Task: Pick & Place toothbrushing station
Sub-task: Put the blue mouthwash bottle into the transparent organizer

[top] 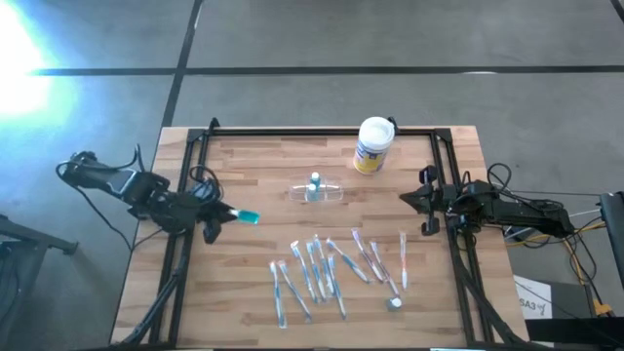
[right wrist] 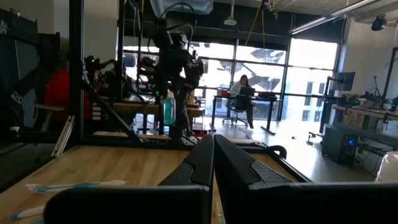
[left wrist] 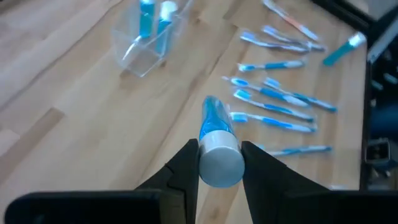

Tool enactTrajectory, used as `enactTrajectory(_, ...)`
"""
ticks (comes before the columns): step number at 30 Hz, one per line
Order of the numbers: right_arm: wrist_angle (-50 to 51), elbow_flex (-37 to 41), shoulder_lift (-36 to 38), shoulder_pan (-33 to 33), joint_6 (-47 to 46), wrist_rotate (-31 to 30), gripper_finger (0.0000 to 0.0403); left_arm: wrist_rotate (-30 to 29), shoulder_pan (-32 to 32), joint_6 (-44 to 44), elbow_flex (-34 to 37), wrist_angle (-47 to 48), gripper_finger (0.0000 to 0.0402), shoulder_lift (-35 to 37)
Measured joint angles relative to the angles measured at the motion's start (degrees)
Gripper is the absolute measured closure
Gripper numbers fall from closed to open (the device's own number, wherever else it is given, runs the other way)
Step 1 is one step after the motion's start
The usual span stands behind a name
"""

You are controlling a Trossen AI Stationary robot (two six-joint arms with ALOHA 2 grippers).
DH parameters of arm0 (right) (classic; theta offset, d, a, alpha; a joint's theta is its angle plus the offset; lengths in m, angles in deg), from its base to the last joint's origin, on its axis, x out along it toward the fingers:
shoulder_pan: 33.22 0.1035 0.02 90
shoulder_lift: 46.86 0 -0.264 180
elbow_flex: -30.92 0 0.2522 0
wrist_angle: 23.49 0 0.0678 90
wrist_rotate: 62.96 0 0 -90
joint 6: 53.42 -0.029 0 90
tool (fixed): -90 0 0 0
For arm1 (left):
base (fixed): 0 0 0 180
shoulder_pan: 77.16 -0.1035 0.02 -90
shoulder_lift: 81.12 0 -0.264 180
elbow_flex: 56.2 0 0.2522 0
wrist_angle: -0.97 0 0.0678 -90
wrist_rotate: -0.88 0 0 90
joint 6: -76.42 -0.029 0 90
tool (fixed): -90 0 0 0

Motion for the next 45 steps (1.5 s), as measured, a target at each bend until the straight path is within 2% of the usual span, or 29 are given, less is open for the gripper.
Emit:
enactTrajectory(7,0.00,0.00,0.00,0.00,0.00,0.02,0.0394,1.60,0.00,-6.46,14.14,-18.26,0.0306,9.65)
enactTrajectory(13,0.00,0.00,0.00,0.00,0.05,0.00,0.0394,3.44,-0.08,-13.58,21.29,-25.76,0.0306,13.01)
enactTrajectory(20,-0.02,0.00,0.00,-0.02,0.04,0.00,0.0394,3.99,-1.26,-20.98,23.95,-30.06,0.0306,13.72)
enactTrajectory(27,-0.02,0.00,0.00,-0.01,0.03,0.00,0.0394,4.16,-7.29,-22.50,25.87,-31.61,0.0306,14.41)
enactTrajectory(31,-0.02,0.00,0.00,-0.02,0.04,0.00,0.0394,8.68,-9.77,-24.11,29.17,-38.92,0.0306,14.83)
enactTrajectory(45,-0.02,0.00,0.00,-0.01,0.44,0.00,0.0394,9.83,-11.41,-20.80,35.37,-40.79,0.0306,17.08)
